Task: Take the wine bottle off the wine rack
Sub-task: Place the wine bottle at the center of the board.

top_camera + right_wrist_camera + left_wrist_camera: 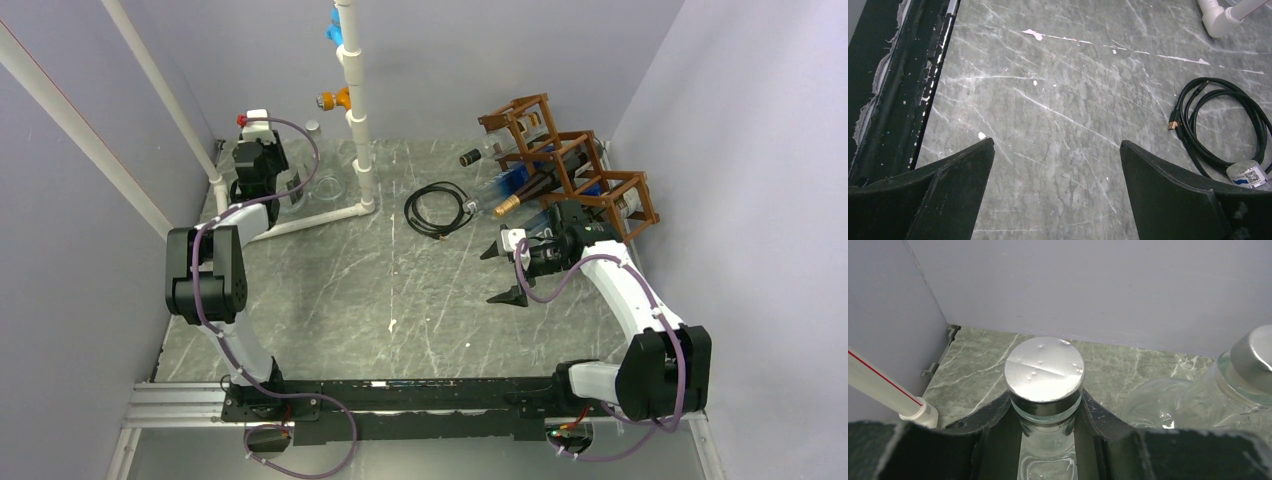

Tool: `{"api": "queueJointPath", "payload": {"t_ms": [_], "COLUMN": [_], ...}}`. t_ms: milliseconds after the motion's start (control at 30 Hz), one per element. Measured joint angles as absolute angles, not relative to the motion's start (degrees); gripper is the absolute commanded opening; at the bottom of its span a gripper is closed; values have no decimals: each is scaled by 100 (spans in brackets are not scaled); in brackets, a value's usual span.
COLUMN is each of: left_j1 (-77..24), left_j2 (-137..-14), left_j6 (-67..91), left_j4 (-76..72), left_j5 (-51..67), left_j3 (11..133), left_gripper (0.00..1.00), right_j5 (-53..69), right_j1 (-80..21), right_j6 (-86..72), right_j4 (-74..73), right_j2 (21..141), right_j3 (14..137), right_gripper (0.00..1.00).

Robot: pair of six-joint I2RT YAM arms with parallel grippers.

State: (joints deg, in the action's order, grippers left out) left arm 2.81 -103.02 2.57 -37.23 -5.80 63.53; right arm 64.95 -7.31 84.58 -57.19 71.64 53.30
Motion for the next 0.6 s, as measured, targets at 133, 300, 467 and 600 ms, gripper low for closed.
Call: {"api": "queueJointPath", "payload": {"t_ms": [133, 300, 467, 600], "left_j1": [281, 283, 281, 281], "left_j2": [-10304, -10304, -10226, -10103], "left_j6": [233, 209, 211, 209], "left_j4": [-3732, -3837, -4547, -4685], "left_j5": [-580, -552, -469, -390], "left_j3": [6355, 6355, 6357, 6355], "left_gripper": [35, 53, 68, 80], "right_j5": [6484, 6482, 6482, 6482], "right_j1": [-731, -731, -731, -731], "right_j6": [8460, 8462, 8464, 8464], "right_j4": [-5719, -5719, -5719, -5719], "right_j2": [7168, 7168, 7168, 7168], "right_j3": [5330, 5330, 5330, 5330], "right_gripper": [100, 100, 100, 100]}}
